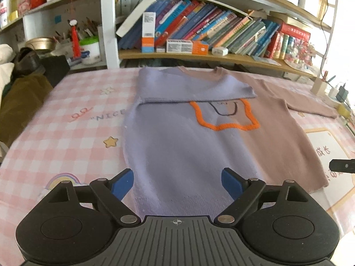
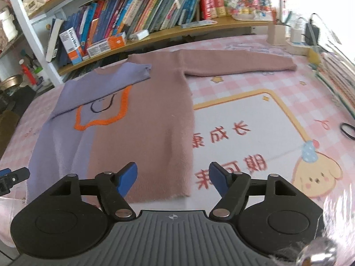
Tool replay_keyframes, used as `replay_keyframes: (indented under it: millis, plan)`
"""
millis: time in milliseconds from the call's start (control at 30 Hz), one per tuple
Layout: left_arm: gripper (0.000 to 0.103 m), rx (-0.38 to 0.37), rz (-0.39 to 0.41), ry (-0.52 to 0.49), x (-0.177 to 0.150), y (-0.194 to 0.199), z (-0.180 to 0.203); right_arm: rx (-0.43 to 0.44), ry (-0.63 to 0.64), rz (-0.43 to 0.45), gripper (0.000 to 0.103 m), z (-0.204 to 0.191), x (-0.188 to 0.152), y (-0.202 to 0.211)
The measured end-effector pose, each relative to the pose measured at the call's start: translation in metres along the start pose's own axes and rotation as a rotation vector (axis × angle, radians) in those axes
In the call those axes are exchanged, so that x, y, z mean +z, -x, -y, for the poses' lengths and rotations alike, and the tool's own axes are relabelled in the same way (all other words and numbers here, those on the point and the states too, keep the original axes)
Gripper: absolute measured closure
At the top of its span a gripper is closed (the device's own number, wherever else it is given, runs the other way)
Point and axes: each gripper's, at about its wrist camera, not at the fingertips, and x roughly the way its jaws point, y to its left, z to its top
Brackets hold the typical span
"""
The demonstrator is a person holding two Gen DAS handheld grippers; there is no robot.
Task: Fold clothes
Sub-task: 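Move the open right gripper toward the pink sleeve cuff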
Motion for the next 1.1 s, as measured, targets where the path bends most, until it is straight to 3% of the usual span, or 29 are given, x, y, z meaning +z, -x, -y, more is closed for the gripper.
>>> replay_keyframes:
  millis: [233, 567, 833, 1100]
  plan:
    - [0.01, -0.047, 0.005, 0.013, -0.004, -0.002, 0.004, -0.057, -0.039, 0.016, 0.03, 0.01, -0.011, 0.016]
    - [0.01, -0.038, 0.003, 0.058, -0.001, -0.006, 0.01, -0.076, -0.07, 0.051, 0.028, 0.033, -0.001, 0.023]
    - [0.01, 0.004, -0.007, 0.083, 0.008, -0.018, 0.036, -0.043, -0.065, 0.044, 0.028, 0.063, 0.015, 0.009]
    - [0.01, 0.078, -0.024, 0.111, 0.022, -0.033, 0.089, -0.009, -0.086, 0.04, 0.028, 0.132, 0.055, -0.018]
